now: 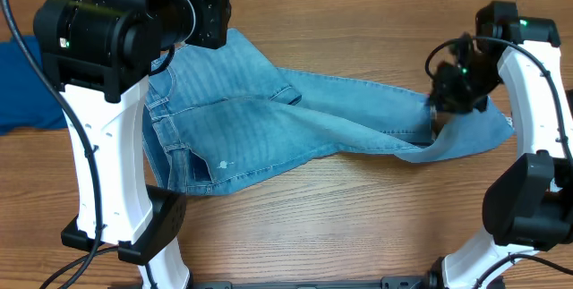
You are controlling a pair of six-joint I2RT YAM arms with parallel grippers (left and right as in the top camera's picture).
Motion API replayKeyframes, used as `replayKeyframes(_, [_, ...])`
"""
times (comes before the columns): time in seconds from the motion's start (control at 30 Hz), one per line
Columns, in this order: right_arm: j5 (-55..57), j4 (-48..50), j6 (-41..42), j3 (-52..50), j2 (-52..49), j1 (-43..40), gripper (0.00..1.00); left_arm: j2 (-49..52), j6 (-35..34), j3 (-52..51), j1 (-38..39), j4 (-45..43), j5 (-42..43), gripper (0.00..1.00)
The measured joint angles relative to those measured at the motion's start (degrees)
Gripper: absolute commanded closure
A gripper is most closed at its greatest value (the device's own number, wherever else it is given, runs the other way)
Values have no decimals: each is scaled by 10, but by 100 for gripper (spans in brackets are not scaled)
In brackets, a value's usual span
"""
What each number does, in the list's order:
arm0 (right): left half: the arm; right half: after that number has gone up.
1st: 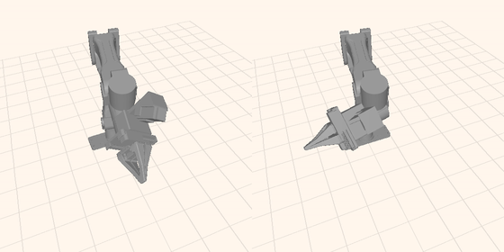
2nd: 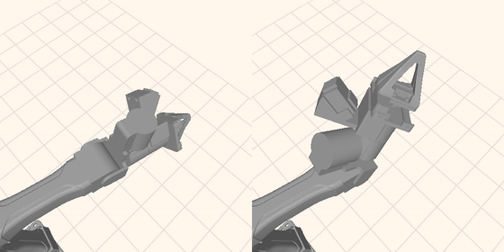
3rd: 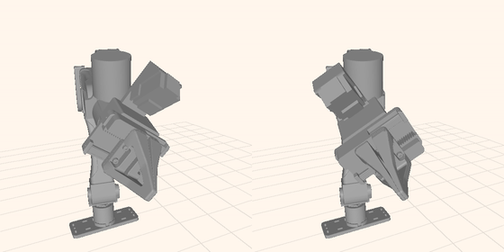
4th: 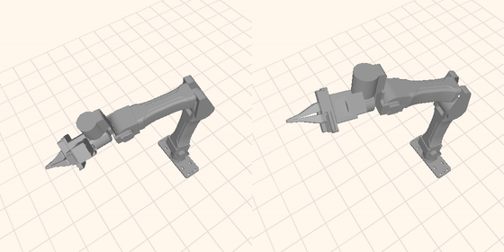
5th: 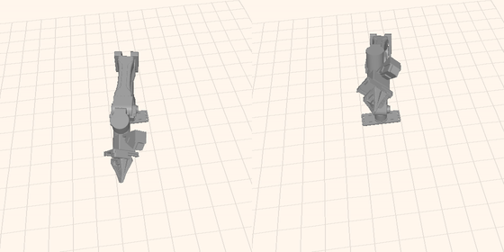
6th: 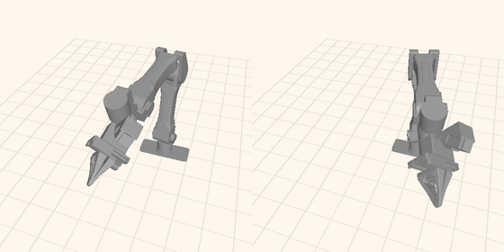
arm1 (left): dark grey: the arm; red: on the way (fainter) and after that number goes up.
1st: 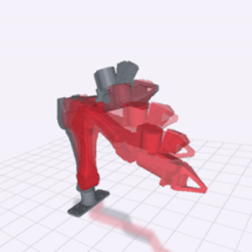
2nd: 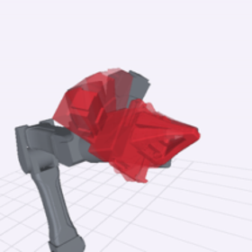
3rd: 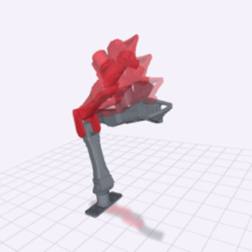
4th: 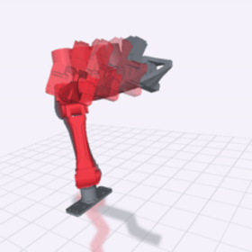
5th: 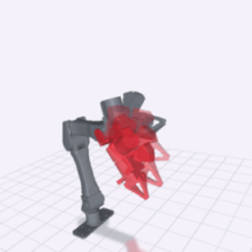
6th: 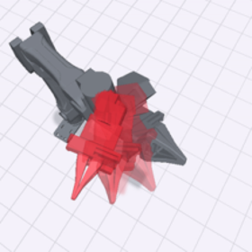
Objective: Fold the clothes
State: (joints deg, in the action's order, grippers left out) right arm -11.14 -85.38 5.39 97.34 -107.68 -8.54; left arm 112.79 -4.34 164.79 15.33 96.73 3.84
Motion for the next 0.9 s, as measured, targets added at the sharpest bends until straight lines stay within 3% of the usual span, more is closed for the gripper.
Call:
replayKeyframes(0.23, [53,-102,27,0,0,-19,69,0,0,0,0,0,0,49])
replayKeyframes(0.37, [58,-80,26,0,10,-18,47,0,0,0,0,0,0,47])
replayKeyframes(0.53, [61,-83,23,0,30,-16,32,0,0,0,0,0,3,46])
replayKeyframes(0.9, [61,-10,23,-46,33,-16,32,0,0,0,0,0,22,47])
